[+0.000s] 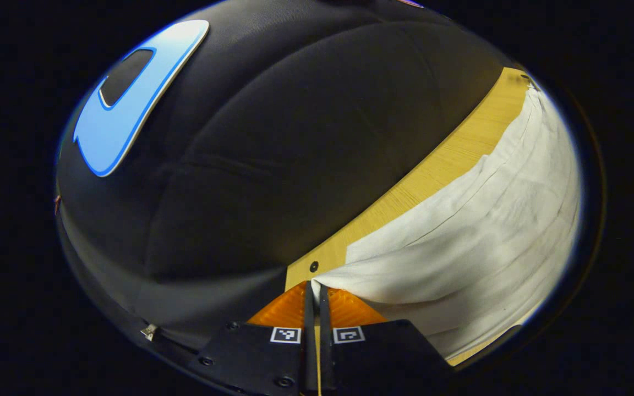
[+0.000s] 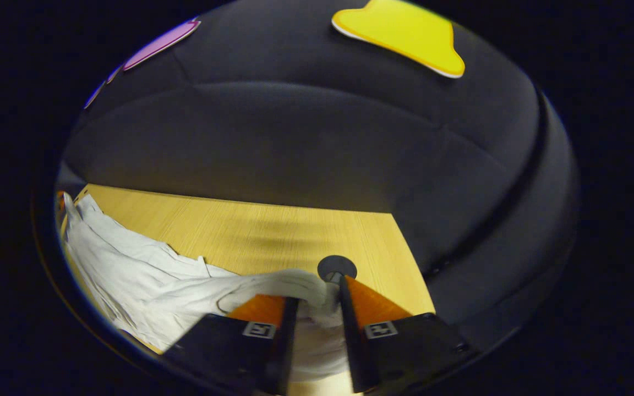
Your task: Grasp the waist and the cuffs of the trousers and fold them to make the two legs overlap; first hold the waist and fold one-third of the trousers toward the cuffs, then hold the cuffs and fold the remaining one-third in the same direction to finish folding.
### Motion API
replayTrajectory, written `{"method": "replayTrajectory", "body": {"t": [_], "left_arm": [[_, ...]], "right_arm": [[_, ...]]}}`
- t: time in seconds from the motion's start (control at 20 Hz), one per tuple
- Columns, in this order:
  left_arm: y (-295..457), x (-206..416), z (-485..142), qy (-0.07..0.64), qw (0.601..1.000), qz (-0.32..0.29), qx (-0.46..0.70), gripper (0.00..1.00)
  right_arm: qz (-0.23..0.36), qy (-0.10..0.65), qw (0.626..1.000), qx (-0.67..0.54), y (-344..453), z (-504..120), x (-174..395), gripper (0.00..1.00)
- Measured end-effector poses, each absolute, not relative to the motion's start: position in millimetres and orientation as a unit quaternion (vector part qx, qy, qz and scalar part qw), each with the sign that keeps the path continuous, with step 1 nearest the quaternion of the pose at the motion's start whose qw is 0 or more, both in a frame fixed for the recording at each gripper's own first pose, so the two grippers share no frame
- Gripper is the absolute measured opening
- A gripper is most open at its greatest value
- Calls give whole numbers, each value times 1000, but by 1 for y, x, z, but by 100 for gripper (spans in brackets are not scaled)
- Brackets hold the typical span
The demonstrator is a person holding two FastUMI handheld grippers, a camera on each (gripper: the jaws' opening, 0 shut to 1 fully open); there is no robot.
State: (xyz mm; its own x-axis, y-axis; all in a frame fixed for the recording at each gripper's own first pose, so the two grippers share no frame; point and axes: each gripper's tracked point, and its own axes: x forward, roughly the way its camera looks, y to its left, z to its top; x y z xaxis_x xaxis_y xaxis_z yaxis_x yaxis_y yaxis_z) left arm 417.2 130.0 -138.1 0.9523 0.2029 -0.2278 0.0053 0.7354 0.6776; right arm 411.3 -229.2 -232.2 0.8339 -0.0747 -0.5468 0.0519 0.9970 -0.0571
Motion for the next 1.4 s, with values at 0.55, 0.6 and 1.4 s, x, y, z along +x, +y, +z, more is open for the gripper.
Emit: {"method": "replayTrajectory", "body": {"t": [0.55, 0.6, 1.4], "left_arm": [[183, 305, -94, 83, 981, 116, 132, 96], [186, 295, -95, 81, 984, 118, 109, 96], [177, 141, -156, 134, 977, 151, 63, 96]], "right_arm": [[-149, 220, 952, 154, -283, -213, 337, 98], [-154, 224, 949, 161, -285, -220, 335, 98], [-175, 219, 944, 175, -277, -280, 350, 99]]}}
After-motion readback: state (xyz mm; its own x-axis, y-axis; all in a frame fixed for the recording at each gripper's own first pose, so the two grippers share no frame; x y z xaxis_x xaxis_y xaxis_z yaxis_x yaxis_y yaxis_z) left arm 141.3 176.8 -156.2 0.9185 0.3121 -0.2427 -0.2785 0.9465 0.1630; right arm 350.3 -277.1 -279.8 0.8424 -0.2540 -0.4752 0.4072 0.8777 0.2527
